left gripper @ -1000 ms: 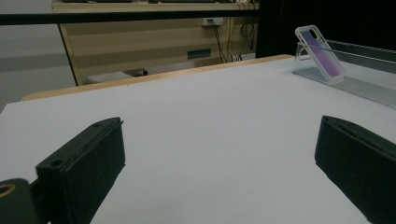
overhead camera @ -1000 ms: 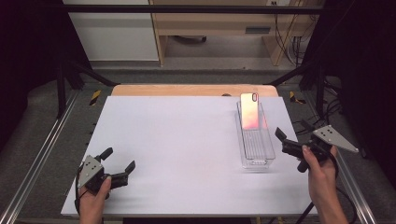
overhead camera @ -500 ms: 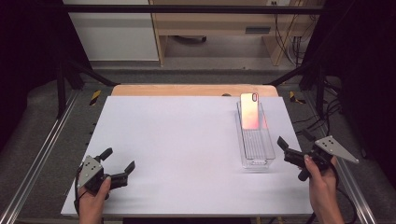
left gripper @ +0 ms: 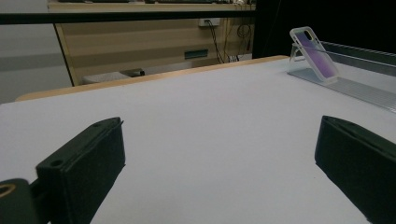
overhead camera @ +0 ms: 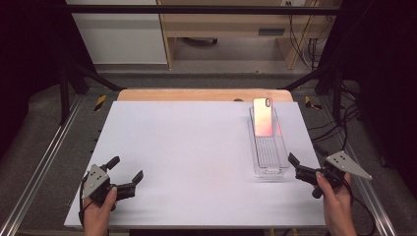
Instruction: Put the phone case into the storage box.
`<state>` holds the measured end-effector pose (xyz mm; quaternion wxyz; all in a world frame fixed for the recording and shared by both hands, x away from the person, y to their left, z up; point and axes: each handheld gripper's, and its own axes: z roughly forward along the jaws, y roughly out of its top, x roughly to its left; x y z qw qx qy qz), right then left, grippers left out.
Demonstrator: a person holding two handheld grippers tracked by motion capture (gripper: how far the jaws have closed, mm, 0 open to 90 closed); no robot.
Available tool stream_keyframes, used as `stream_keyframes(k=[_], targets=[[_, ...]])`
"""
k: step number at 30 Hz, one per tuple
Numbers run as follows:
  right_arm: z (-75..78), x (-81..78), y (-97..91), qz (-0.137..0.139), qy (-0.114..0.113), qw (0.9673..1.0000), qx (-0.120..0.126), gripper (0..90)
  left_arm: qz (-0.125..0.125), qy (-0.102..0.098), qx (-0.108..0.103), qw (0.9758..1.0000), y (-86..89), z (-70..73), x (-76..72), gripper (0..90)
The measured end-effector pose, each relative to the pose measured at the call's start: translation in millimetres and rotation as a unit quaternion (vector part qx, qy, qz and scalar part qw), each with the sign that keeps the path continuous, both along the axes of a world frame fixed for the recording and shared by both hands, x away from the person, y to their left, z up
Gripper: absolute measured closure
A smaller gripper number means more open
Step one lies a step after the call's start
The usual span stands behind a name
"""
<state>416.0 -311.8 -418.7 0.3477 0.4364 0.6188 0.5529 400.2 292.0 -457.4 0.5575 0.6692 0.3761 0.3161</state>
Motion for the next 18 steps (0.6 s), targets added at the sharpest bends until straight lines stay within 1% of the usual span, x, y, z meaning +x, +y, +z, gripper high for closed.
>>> stream_keyframes(k=[4,6,9,15,18], targets=[[-3.3,-3.9,2.2,0.002,-0.006,0.9999,-0.016,2.5,-0.002,-0.001,0.003,1.0000,-2.1,1.7,-2.4,1.3],[-6.1,-5.7,3.3,0.005,-0.011,0.9997,-0.023,2.5,-0.002,-0.002,0.001,1.0000,-3.9,2.6,-4.0,1.3],[-9.1,-7.2,5.3,0.010,-0.013,0.9996,-0.022,2.5,-0.007,-0.004,0.004,1.0000,-5.5,4.0,-7.2,1.4],[-15.0,-9.2,10.3,0.021,-0.016,0.9994,-0.021,2.5,-0.009,-0.007,-0.003,0.9999,-5.6,5.5,-9.8,1.4],[-20.6,-8.6,14.5,0.023,-0.011,0.9993,-0.027,2.5,-0.012,-0.008,-0.004,0.9999,-6.5,5.5,-9.7,1.3]])
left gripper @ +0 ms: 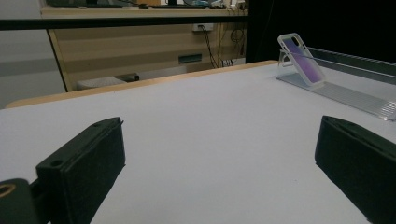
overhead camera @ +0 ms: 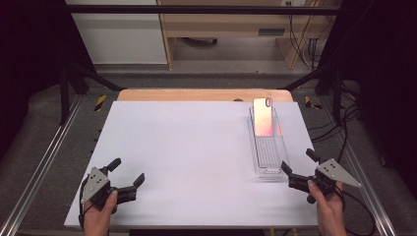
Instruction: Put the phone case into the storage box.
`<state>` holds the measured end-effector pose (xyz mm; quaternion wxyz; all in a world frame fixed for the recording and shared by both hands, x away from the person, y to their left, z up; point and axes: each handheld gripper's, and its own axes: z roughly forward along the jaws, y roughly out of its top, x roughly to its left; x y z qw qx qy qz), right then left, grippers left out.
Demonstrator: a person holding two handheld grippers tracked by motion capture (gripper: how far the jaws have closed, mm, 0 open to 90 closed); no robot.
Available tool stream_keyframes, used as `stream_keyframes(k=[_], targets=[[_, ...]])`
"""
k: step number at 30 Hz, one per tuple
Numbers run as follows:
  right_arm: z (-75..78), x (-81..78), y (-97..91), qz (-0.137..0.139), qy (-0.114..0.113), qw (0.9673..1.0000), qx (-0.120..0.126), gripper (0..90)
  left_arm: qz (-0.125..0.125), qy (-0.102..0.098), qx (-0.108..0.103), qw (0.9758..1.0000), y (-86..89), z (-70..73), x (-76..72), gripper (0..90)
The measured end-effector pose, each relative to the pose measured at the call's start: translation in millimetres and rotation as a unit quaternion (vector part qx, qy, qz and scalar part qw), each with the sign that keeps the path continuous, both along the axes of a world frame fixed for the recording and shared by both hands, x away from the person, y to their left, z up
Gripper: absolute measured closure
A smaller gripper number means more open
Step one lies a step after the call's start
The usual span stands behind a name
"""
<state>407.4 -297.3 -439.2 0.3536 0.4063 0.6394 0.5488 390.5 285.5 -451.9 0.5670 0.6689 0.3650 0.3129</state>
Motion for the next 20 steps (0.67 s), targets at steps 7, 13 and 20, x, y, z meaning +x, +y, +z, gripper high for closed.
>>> stream_keyframes(k=[7,13,20], targets=[[-7.4,1.4,10.5,0.033,-0.010,0.9994,0.004,2.5,-0.001,-0.007,-0.006,1.0000,-4.1,4.4,1.4,1.3],[-12.3,5.5,14.8,0.039,-0.022,0.9990,0.003,2.9,-0.012,-0.005,0.009,0.9999,-6.5,3.3,-3.7,1.2],[-22.4,2.3,20.9,0.033,-0.029,0.9988,0.022,2.8,-0.021,-0.005,-0.001,0.9998,-4.1,0.0,-8.8,1.2]])
